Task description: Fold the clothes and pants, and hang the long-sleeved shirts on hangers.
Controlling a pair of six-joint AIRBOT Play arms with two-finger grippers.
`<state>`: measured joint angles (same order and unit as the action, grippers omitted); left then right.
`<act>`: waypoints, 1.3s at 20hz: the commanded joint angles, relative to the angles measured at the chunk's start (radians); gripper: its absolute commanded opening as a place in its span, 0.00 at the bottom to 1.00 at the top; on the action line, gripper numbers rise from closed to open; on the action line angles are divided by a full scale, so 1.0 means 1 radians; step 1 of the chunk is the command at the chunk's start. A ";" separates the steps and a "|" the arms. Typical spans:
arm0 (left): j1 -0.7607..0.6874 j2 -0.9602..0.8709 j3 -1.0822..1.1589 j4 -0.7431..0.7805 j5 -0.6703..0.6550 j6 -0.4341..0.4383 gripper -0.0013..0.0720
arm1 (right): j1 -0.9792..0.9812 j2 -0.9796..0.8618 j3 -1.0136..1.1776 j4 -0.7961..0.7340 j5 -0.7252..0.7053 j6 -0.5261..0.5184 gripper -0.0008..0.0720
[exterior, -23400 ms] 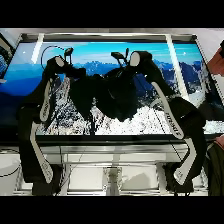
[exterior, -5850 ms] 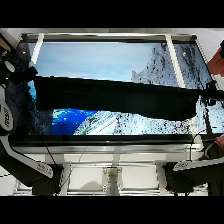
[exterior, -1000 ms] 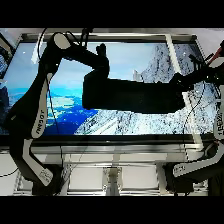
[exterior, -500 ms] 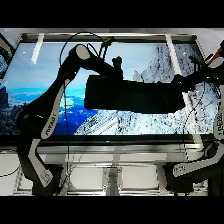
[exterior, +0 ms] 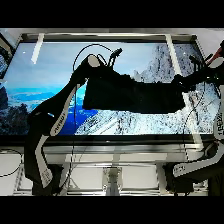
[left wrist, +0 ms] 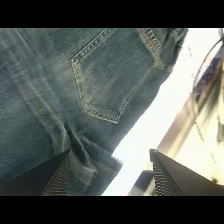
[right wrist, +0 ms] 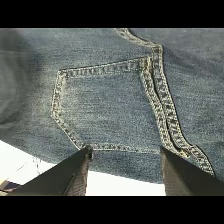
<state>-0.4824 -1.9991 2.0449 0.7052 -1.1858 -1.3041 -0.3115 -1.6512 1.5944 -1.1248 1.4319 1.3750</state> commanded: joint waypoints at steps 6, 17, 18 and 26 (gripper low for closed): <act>0.082 0.001 0.000 0.012 -0.086 -0.016 0.77 | 0.000 0.001 0.000 0.002 0.071 0.003 0.66; 0.482 0.032 -0.173 0.237 -0.274 -0.164 0.77 | 0.001 0.001 0.000 0.003 0.105 0.002 0.66; 0.493 0.031 -0.173 0.267 -0.268 -0.185 0.77 | 0.001 0.001 0.000 0.003 0.105 0.001 0.66; 0.427 -0.035 -0.174 0.335 -0.239 -0.245 0.77 | 0.001 0.001 0.000 0.003 0.102 -0.001 0.66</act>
<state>-0.0246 -2.0033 1.8725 1.0317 -1.4391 -1.5383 -0.3115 -1.6512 1.5944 -1.1217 1.5356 1.3762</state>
